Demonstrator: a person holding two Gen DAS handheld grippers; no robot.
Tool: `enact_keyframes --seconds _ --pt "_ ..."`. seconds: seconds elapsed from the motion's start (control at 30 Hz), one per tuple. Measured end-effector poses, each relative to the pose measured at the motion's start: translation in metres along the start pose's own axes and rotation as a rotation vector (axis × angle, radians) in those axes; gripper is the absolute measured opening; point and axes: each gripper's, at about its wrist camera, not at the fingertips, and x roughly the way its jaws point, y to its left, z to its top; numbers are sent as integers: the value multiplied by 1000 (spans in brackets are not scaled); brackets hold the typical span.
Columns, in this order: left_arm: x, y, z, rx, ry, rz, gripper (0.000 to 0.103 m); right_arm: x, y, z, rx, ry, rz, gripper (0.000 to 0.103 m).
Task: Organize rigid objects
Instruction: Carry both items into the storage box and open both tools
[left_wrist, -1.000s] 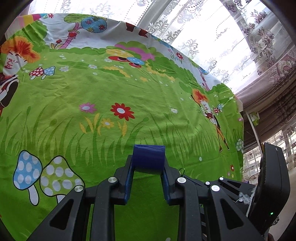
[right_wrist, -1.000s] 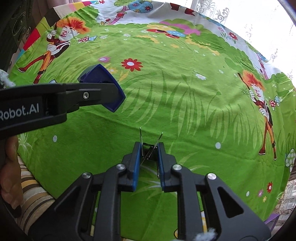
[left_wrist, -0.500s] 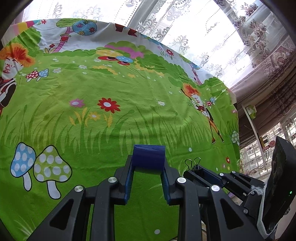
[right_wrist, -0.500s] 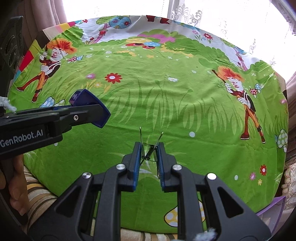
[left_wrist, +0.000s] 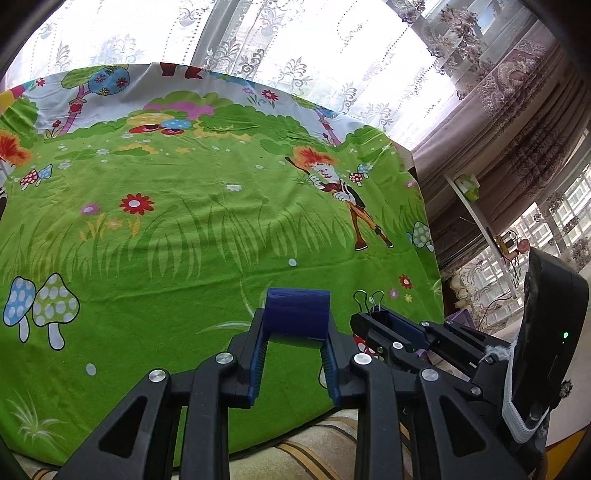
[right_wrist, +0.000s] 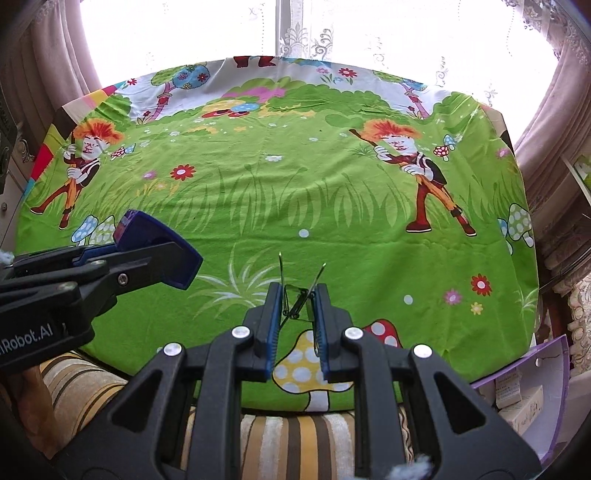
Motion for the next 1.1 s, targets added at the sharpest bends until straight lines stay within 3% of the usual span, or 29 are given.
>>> enact_keyframes --seconds 0.37,1.1 --pt "0 -63 -28 107 39 -33 28 -45 -50 -37 111 -44 -19 21" --pt "-3 -160 -94 201 147 -161 28 -119 -133 -123 249 -75 -119 21"
